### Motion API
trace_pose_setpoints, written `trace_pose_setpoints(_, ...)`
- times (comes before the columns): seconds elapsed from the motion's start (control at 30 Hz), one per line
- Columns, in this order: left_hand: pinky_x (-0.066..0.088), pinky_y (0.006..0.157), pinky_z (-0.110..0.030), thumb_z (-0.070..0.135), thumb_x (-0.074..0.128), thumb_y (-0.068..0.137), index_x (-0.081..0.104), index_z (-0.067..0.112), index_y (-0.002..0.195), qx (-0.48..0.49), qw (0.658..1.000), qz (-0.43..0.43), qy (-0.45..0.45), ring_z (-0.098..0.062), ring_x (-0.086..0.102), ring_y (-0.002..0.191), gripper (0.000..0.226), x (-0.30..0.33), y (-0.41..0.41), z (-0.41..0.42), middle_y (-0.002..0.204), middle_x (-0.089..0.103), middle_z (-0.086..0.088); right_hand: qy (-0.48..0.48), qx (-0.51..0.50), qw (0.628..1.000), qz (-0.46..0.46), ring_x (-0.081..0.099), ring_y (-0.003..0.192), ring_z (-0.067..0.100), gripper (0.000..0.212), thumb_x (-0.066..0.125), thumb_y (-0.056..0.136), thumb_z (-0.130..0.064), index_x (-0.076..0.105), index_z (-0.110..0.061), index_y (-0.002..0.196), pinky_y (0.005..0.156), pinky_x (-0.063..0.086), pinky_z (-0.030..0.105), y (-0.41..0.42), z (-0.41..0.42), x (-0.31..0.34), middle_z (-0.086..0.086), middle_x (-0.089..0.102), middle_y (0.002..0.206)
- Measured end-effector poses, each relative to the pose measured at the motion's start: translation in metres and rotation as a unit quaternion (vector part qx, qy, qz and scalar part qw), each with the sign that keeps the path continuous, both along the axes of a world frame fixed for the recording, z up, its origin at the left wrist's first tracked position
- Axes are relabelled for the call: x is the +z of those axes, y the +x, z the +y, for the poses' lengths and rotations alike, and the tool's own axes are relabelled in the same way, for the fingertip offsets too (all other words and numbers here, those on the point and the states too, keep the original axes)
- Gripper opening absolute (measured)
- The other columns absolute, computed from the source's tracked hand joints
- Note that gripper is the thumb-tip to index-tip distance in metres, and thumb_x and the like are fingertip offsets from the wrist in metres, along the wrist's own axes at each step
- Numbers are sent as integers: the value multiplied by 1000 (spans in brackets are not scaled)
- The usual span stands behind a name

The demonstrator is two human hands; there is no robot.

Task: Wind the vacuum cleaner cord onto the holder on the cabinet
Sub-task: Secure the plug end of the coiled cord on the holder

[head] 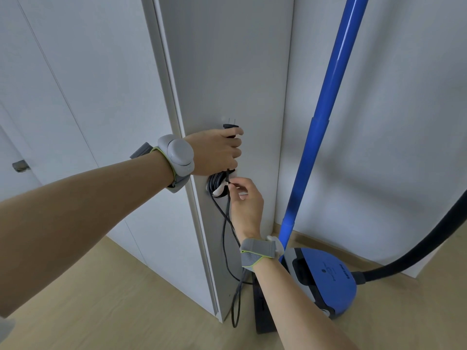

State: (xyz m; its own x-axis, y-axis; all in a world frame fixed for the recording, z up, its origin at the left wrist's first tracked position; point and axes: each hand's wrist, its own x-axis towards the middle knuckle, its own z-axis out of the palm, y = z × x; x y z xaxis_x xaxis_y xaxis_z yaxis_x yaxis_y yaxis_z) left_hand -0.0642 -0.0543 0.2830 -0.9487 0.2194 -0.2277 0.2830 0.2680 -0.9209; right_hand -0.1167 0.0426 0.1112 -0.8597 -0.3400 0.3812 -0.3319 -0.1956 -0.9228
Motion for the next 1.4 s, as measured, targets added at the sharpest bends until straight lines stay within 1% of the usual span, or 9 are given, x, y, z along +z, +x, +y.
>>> trace_pose_setpoints(0.2, 5, 122, -45, 16, 39, 98, 66, 23, 107, 12, 997, 23, 68, -26, 54, 115, 29, -7, 2, -3, 107, 64, 2, -4, 6, 1000, 10, 64, 94, 7, 18, 59, 97, -11, 71, -20, 106, 85, 51, 20, 1, 1, 3, -10, 70, 105)
trace_pose_setpoints(0.37, 30, 114, -40, 15, 41, 98, 66, 19, 111, 16, 986, 35, 162, -26, 50, 125, 28, -11, -2, -9, 115, 64, 1, -2, 17, 1000, -8, 65, 95, 7, 19, 56, 98, -11, 71, -22, 105, 86, 54, 24, -1, 1, 3, -10, 70, 104)
trace_pose_setpoints(0.43, 34, 112, -38, 15, 43, 97, 65, 19, 113, 22, 983, 33, 182, -26, 47, 129, 28, -13, -5, -10, 118, 63, 2, -8, 14, 1000, -9, 66, 96, 8, 19, 57, 98, -11, 71, -21, 104, 86, 54, 23, -1, 1, 3, -10, 71, 104)
trace_pose_setpoints(0.67, 33, 112, -37, 8, 47, 97, 59, 21, 121, 59, 986, 23, 155, -24, 33, 141, 30, -21, -19, -8, 134, 55, 4, -35, -1, 999, -28, 69, 92, 5, 14, 62, 95, -6, 73, -12, 102, 81, 49, 8, 0, 2, 5, -3, 73, 100)
trace_pose_setpoints(0.83, 30, 114, -35, 10, 46, 101, 56, 22, 127, 67, 988, 20, 137, -23, 23, 149, 30, -25, -23, -2, 147, 46, 6, -57, -10, 997, -54, 69, 93, 3, 13, 65, 95, -7, 75, -8, 104, 83, 50, 8, 6, 0, 5, -1, 73, 100)
trace_pose_setpoints(0.97, 29, 116, -36, 10, 48, 100, 52, 25, 136, 75, 981, 32, 175, -23, 19, 151, 39, -22, -18, 1, 160, 28, 1, -67, -10, 995, -76, 68, 91, -1, 14, 66, 94, -6, 75, -7, 103, 83, 50, 8, 8, -1, 5, 0, 73, 99)
trace_pose_setpoints(1.03, 32, 113, -35, 13, 46, 100, 49, 27, 140, 73, 975, 49, 202, -22, 27, 145, 42, -22, -16, 1, 159, 29, 1, -69, -18, 995, -64, 69, 93, 3, 14, 66, 94, -5, 76, -7, 103, 84, 50, 10, 10, -1, 4, 1, 73, 100)
trace_pose_setpoints(1.17, 38, 103, -33, 25, 38, 101, 46, 30, 142, 83, 951, 128, 269, -20, 48, 123, 43, -20, -14, 3, 140, 50, 3, -69, -26, 996, -45, 69, 98, 8, 15, 67, 93, -3, 76, -7, 104, 90, 51, 13, 16, -2, 3, 0, 71, 101)
trace_pose_setpoints(1.4, 32, 95, -34, 46, 35, 98, 59, 30, 134, 110, 946, 169, 255, -19, 52, 108, 46, -25, -10, 3, 105, 71, 6, -66, -43, 996, -34, 67, 94, 5, 14, 69, 91, -3, 76, -7, 102, 83, 48, 8, 20, -5, 4, -1, 70, 96)
